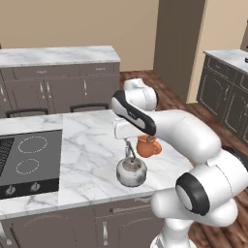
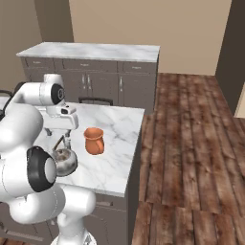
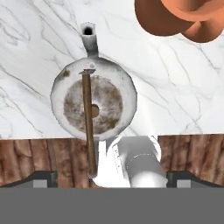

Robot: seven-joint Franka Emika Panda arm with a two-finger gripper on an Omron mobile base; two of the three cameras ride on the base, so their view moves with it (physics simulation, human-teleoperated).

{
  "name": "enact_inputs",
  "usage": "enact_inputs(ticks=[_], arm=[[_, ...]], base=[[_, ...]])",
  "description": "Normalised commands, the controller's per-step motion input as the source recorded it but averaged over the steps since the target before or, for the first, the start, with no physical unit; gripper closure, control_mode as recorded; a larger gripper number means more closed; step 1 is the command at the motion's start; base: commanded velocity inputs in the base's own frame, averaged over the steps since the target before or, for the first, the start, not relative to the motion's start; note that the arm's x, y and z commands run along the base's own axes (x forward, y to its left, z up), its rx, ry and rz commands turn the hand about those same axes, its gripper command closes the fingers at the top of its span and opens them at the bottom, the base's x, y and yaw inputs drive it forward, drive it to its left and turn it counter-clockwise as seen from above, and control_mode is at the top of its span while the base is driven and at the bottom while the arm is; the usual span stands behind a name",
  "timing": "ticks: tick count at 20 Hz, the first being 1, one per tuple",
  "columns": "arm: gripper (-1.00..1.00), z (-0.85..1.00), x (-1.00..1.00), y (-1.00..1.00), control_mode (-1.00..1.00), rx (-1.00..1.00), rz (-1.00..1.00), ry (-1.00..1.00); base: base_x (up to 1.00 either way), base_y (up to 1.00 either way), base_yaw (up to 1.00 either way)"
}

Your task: Pick the kettle and jug and place them in the sink. Then turn on the water.

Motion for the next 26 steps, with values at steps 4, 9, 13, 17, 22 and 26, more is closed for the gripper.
enact_inputs(ticks=[4,9,13,17,22,26], arm=[[-1.0,-0.31,0.22,0.06,-1.0,0.15,0.0,-0.08],[-1.0,-0.08,0.31,0.08,-1.0,0.04,-0.01,0.03],[-1.0,0.0,0.44,0.01,-1.0,0.0,0.0,0.1],[-1.0,0.0,0.27,0.05,-1.0,0.0,-0.01,0.06],[-1.0,-0.21,0.0,0.16,-1.0,-0.01,0.0,0.01],[-1.0,-0.21,0.0,0.1,-1.0,-0.02,0.0,0.0]], base=[[0.0,0.0,0.0],[0.0,0.0,0.0],[0.0,0.0,0.0],[0.0,0.0,0.0],[0.0,0.0,0.0],[0.0,0.0,0.0]])
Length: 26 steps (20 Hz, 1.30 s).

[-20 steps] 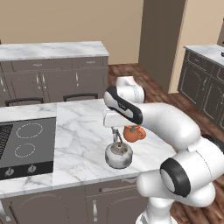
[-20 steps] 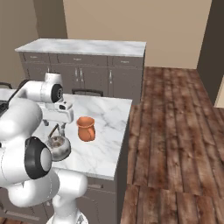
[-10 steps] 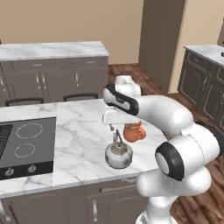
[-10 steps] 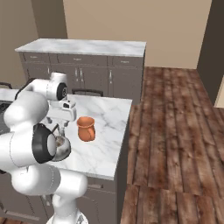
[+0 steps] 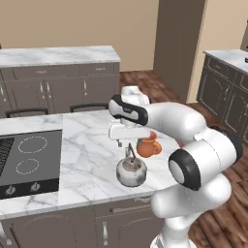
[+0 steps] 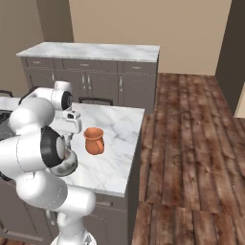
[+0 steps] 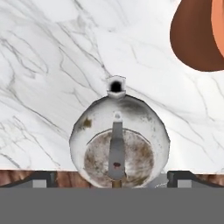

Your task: Pick the kettle and jug and place them in the sink. Then turn on the water.

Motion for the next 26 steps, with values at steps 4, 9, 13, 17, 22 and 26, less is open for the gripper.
enact_inputs(ticks=[4,9,13,17,22,26], arm=[[-1.0,-0.21,0.0,0.0,-1.0,-0.02,0.0,0.0],[-1.0,-0.15,-0.07,0.0,-1.0,-0.01,0.0,-0.01],[-1.0,0.0,-0.24,0.0,-1.0,0.0,0.0,-0.02],[-1.0,0.0,-0.18,0.0,-1.0,0.0,0.0,0.0],[-1.0,-0.03,-0.01,0.0,-1.0,0.0,0.0,0.0],[-1.0,-0.07,0.0,0.0,-1.0,0.0,0.0,0.0]], base=[[0.0,0.0,0.0],[0.0,0.0,0.0],[0.0,0.0,0.0],[0.0,0.0,0.0],[0.0,0.0,0.0],[0.0,0.0,0.0]])
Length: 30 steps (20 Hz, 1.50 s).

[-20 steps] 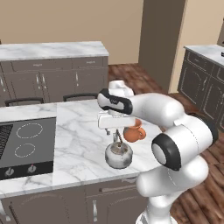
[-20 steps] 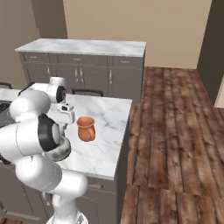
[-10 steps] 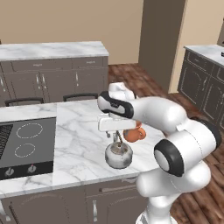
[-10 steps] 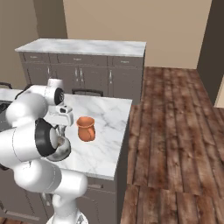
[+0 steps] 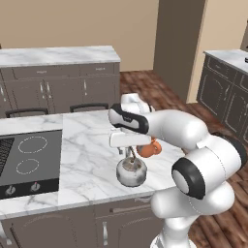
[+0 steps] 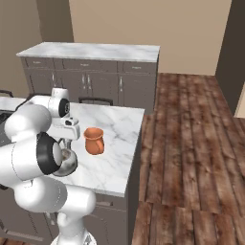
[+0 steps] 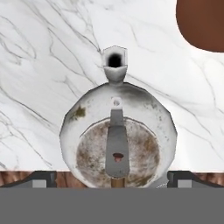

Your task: Pick the kettle and jug and place them in the sink. Then turn on the water.

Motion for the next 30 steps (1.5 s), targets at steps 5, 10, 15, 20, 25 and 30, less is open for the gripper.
enact_inputs(ticks=[5,10,15,20,25,30], arm=[[-1.0,-0.02,-0.03,0.01,-1.0,0.0,0.0,-0.01],[-1.0,0.0,-0.01,0.0,-1.0,0.0,0.0,0.0],[1.0,0.0,0.0,0.0,-1.0,0.0,0.0,0.0],[1.0,0.0,0.0,0.0,-1.0,0.0,0.0,0.0],[1.0,0.0,0.0,0.0,-1.0,0.0,0.0,0.0],[1.0,0.0,0.0,0.0,-1.0,0.0,0.0,0.0]], base=[[0.0,0.0,0.0],[0.0,0.0,0.0],[0.0,0.0,0.0],[0.0,0.0,0.0],[0.0,0.0,0.0],[0.0,0.0,0.0]])
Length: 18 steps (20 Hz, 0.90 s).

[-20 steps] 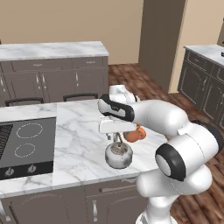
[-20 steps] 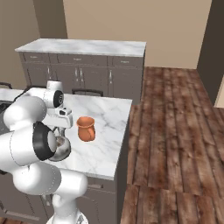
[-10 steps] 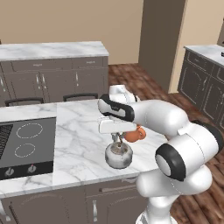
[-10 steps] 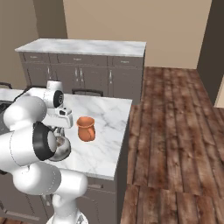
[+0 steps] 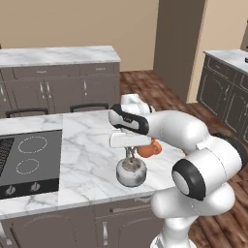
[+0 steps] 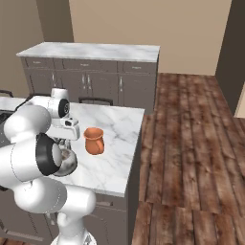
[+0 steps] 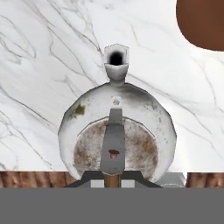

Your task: Pick the kettle and jug and place them in the sink. Then turn on the water.

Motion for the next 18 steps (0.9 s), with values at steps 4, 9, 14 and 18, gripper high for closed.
enact_inputs(ticks=[4,9,14,18], arm=[[1.0,0.2,0.0,-0.06,-1.0,0.0,0.0,0.0],[1.0,0.71,-0.28,-0.11,-1.0,0.0,0.04,0.0],[1.0,0.78,-0.56,-0.07,-1.0,0.01,0.07,0.0],[1.0,0.8,-0.48,0.0,-1.0,0.0,0.07,-0.02]], base=[[0.0,0.0,0.0],[0.0,0.0,0.0],[0.0,0.0,0.0],[0.0,0.0,0.0]])
